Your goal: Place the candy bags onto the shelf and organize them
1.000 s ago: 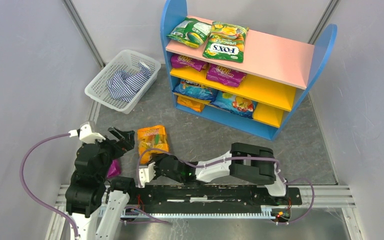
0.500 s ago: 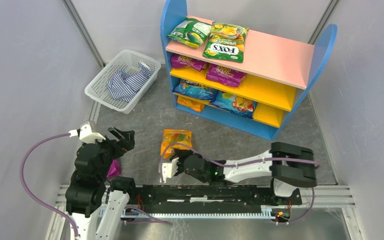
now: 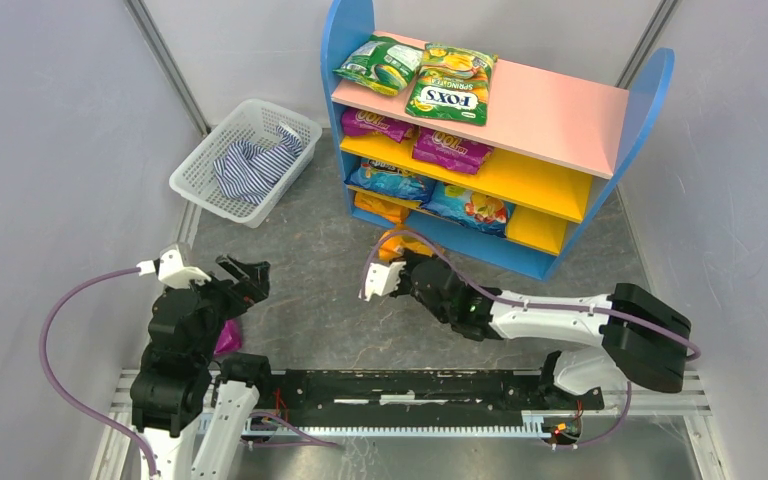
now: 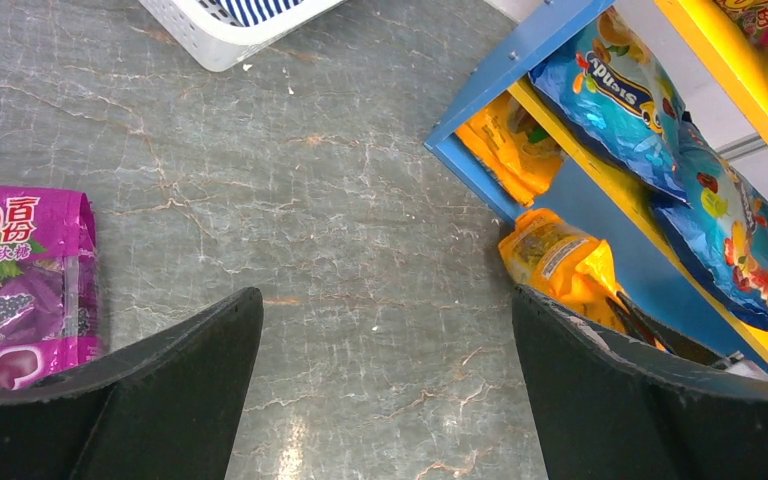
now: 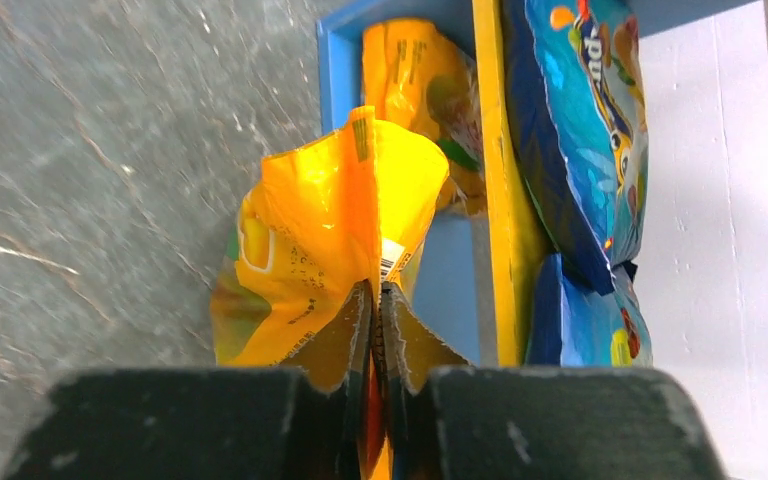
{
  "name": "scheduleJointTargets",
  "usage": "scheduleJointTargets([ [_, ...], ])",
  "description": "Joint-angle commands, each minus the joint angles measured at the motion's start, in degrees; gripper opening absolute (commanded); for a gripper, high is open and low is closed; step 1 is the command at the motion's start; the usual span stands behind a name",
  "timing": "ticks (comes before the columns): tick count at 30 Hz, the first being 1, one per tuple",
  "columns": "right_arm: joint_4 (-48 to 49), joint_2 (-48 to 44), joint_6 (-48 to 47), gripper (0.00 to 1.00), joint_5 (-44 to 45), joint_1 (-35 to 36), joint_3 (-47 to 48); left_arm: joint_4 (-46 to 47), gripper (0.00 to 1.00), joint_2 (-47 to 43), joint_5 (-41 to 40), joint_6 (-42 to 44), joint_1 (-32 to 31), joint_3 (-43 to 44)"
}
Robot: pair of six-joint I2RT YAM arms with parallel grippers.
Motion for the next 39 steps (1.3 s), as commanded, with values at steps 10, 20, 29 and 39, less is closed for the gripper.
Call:
scheduleJointTargets([
  [10, -4.78, 3.25, -19.23, 0.0, 4.21, -7.12, 10.59, 2.59, 1.0, -1.09, 2.56, 1.84, 0.48, 0.97],
  [20, -10.86, 4.52, -23.49, 0.0, 3.74, -9.2, 12.87, 2.7, 1.0, -1.36, 2.82, 1.94, 0.44, 0.97],
  [29, -22.67, 6.12, 4.91, 0.2, -17.82, -9.01, 17.51, 2.86, 1.0, -1.21, 3.06, 2.12, 0.37, 0.88],
  [39, -27.0, 7.83, 36.8, 0.87, -13.99, -8.15, 16.37, 2.8, 1.0, -1.19, 2.34, 1.77, 0.48, 0.85],
])
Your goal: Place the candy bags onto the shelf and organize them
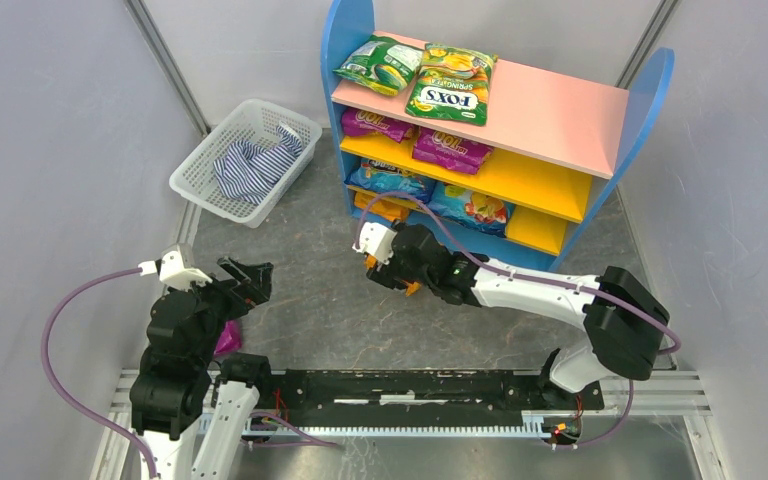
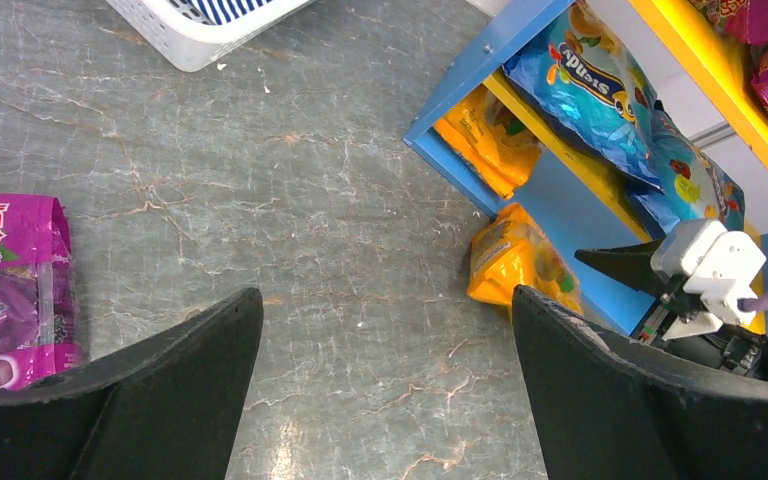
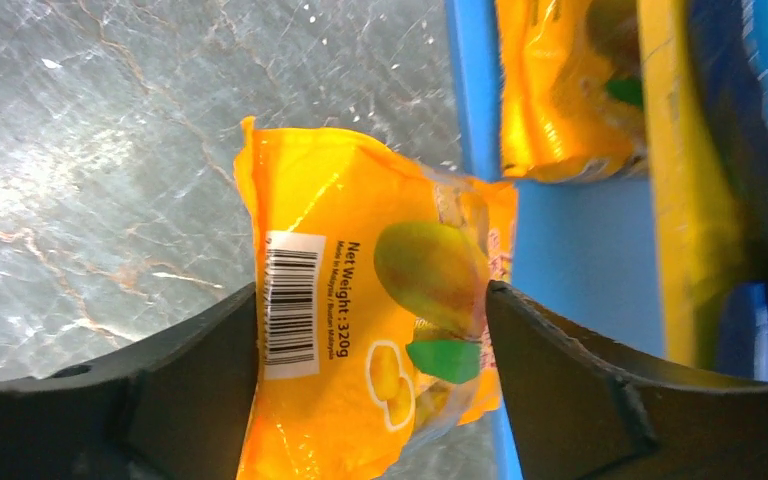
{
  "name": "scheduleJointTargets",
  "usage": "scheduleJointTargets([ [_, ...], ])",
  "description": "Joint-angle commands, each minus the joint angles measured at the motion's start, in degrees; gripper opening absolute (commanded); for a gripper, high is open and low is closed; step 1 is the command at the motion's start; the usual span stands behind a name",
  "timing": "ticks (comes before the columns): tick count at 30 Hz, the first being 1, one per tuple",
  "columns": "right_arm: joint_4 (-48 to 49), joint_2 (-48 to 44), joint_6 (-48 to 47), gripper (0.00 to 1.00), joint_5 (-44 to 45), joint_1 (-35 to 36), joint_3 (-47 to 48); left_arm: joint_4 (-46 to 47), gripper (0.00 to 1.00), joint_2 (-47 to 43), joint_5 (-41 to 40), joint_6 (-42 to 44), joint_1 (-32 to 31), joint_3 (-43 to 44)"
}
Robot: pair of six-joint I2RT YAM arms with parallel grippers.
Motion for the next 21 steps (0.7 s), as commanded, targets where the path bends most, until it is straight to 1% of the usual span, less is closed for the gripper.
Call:
scheduleJointTargets([
  [1, -3.66, 1.18, 17.1, 0.9, 1.26, 0.82, 0.51, 2.29, 1.0, -0.2, -0.11, 1.75, 0.46, 0.85],
  [2, -3.97, 1.45, 18.04, 0.96, 3.12, 1.72, 0.2, 2.22, 1.0, -0.2, -0.23, 1.73, 0.48, 0.86],
  [3, -3.98, 1.7, 18.54, 0.98, 4.82, 2.39, -0.08, 2.22, 1.0, -0.12, -0.25, 1.67, 0.48, 0.83],
  [6, -4.53, 3.79, 19.64, 0.98, 9.79, 4.66, 0.48, 2.31, 1.0, -0.04, -0.4, 1.58, 0.48, 0.8],
  [9, -6.69, 7.86, 18.52, 0.98, 18.95, 8.07, 3.35, 2.09, 1.0, 0.22, -0.27, 1.57, 0.41, 0.8],
  [13, -12.28, 14.87, 19.7, 0.98, 30.25, 9.88, 8.32, 1.94, 1.0, 0.09, -0.39, 1.57, 0.48, 0.85],
  [17, -10.75, 17.81, 17.2, 0.98, 34.1, 11.96, 8.95, 1.96, 1.0, -0.2, -0.59, 1.41, 0.48, 0.81],
  [18, -10.79, 18.56, 16.59, 0.97, 35.01, 12.41, 9.34, 1.96, 1.0, -0.25, -0.6, 1.4, 0.48, 0.81],
  [19, -10.88, 18.93, 16.07, 0.92, 35.68, 12.96, 9.63, 1.98, 1.0, -0.13, -0.62, 1.4, 0.46, 0.8],
  [21, -11.03, 19.11, 14.39, 0.77, 36.8, 13.93, 9.76, 2.03, 1.0, 0.18, -0.46, 1.48, 0.47, 0.81],
])
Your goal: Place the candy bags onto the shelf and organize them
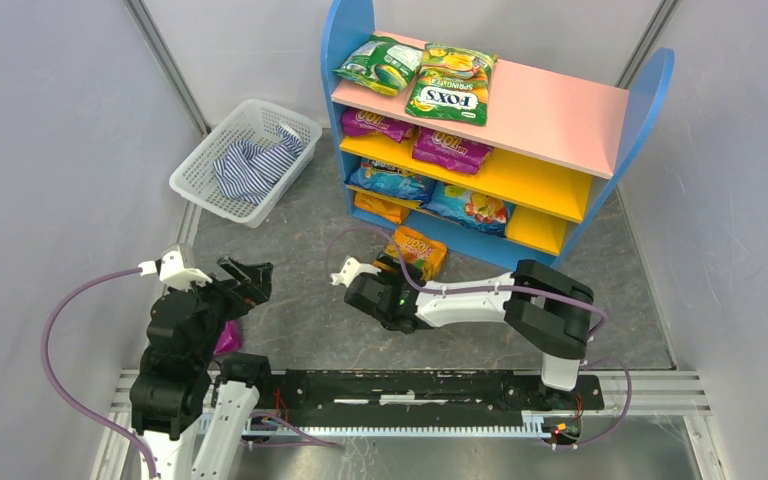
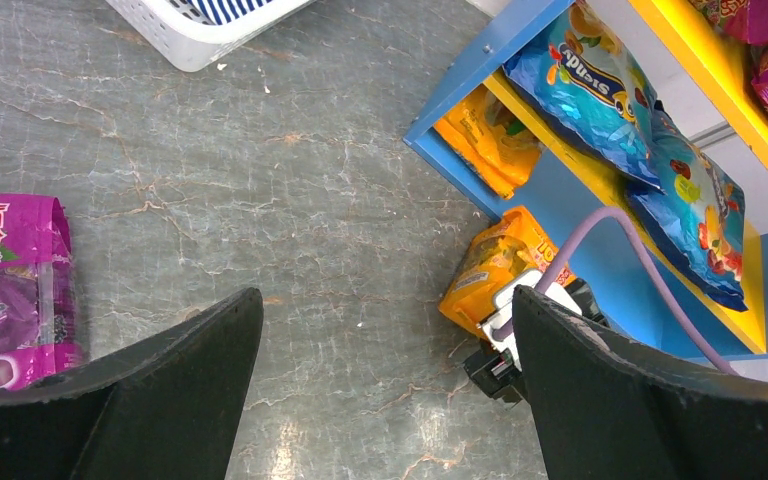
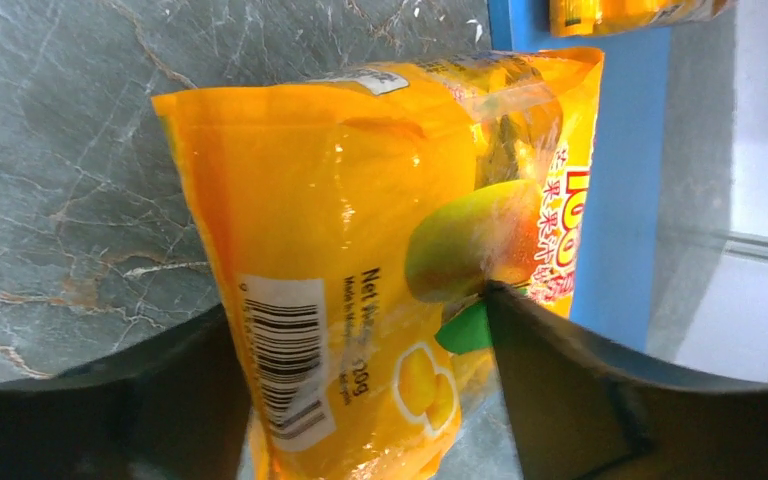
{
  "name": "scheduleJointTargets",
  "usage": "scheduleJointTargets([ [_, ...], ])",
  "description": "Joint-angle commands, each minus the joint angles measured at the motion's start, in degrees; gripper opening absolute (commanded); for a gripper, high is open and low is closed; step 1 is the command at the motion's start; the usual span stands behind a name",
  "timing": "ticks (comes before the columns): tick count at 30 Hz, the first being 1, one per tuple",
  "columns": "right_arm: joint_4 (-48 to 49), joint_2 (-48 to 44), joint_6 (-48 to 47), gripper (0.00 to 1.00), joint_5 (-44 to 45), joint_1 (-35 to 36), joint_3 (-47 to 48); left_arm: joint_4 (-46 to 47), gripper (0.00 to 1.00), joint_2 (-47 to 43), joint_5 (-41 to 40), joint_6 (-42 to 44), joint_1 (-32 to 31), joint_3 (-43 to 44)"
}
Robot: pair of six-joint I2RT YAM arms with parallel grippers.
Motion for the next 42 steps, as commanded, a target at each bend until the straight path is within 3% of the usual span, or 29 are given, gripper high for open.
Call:
scheduleJointTargets([
  [1, 0.05, 0.32, -2.62, 0.7, 8.03, 2.09, 2.45, 1.98, 1.0, 0.3, -0.38, 1.49, 0.48, 0.8],
  [8, 2.76, -5.86, -6.1, 0.47, 11.21, 2.84, -3.01, 2.19, 1.0, 1.0, -0.31, 1.48, 0.47, 0.84],
  [13, 3.8, -9.49, -11.32, 0.45, 13.89, 2.8, -5.5, 2.48, 1.0, 1.38, 0.35, 1.83, 0.48, 0.8],
  [16, 5.38, -11.37, -14.94, 0.34, 14.54, 1.94, -6.98, 2.62, 1.0, 1.32, 0.55, 1.9, 0.55, 0.8],
  [22, 8.1, -14.21, -22.61, 0.22, 12.6, -2.37, -7.19, 2.58, 1.0, 0.55, 0.84, 2.1, 0.56, 0.8],
  [31, 14.04, -16.05, -31.7, 0.2, 12.41, -8.04, -6.94, 2.73, 1.0, -0.44, 1.26, 2.32, 0.48, 0.8],
  [39, 37.84, -9.6, -42.97, 0.19, 7.45, -15.21, -12.65, 2.75, 1.0, -0.84, 1.52, 2.45, 0.48, 0.8],
  [42, 42.5, -5.24, -45.38, 0.17, 5.8, -17.89, -11.66, 2.77, 1.0, -0.65, 1.66, 2.54, 0.39, 0.82],
])
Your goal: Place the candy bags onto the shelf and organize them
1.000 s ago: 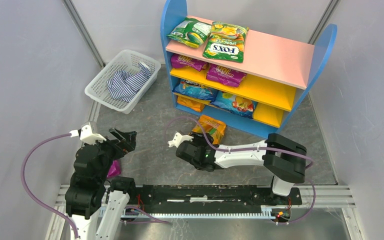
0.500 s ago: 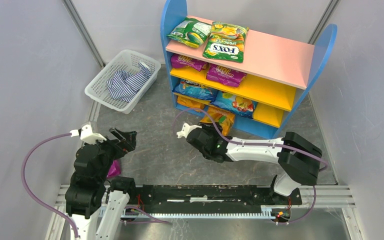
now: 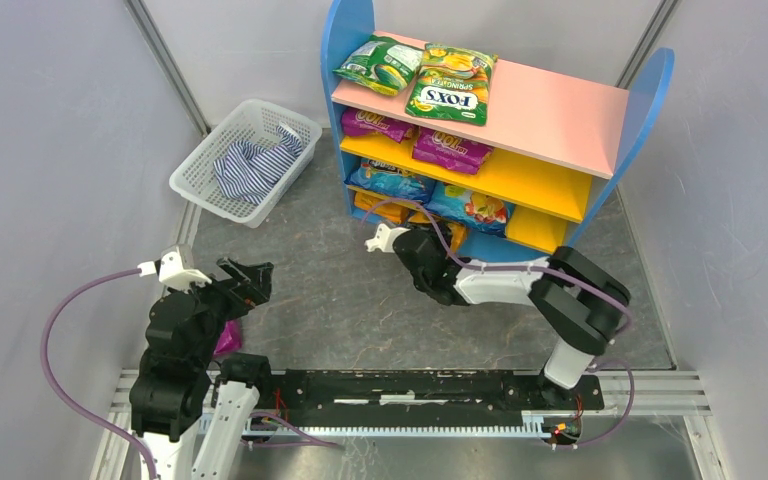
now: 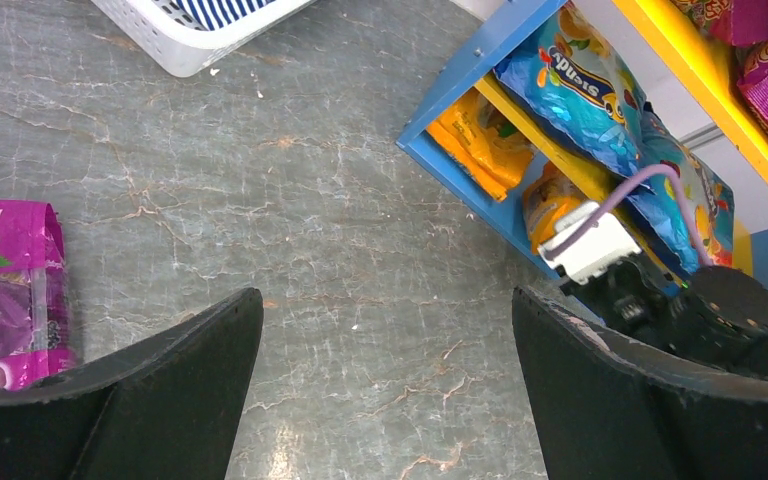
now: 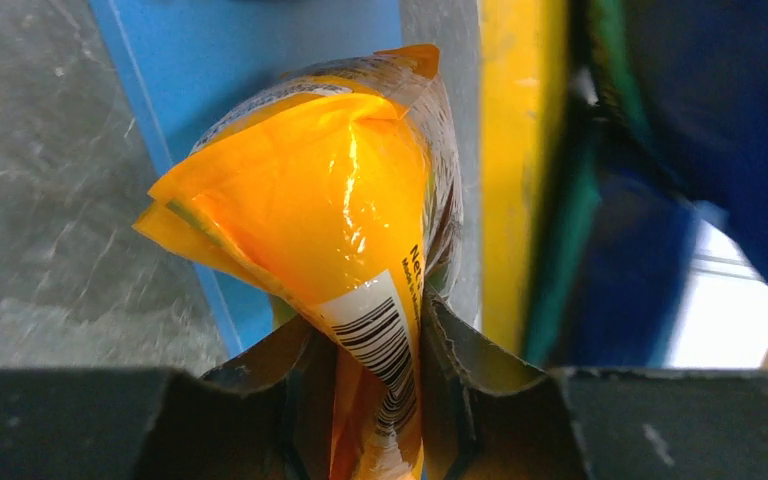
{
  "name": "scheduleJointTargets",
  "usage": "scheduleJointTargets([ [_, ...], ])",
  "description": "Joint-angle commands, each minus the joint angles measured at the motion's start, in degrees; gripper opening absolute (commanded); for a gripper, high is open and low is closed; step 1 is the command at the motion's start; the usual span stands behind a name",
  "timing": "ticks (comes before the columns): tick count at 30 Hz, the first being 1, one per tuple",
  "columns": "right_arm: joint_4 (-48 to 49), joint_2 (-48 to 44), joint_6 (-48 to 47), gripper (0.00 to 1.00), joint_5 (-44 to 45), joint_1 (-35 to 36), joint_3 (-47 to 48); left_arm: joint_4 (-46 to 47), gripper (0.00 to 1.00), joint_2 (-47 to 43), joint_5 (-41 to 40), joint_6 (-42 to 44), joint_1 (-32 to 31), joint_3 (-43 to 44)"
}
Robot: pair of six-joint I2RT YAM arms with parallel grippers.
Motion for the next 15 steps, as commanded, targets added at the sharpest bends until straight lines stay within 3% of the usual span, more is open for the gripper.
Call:
scheduleJointTargets([
  [1, 17.65, 4.31, -7.43, 0.17, -0.8, -3.54, 1.06, 2.31, 1.0, -0.13, 1.15, 2.52, 0.34, 0.84],
  [8, 24.35, 9.71, -11.37, 0.23, -10.5, -7.57, 0.84, 2.35, 1.0, -0.38, 0.87, 2.35, 0.3, 0.8],
  [10, 22.87, 9.61, -10.86, 0.33, -12.49, -7.58, 1.19, 2.34, 1.0, -0.23, 0.89, 2.43, 0.3, 0.8],
  [15, 15.28, 6.49, -6.65, 0.77, -16.49, -7.58, -0.07, 2.31, 1.0, -0.13, 0.95, 2.39, 0.3, 0.8],
])
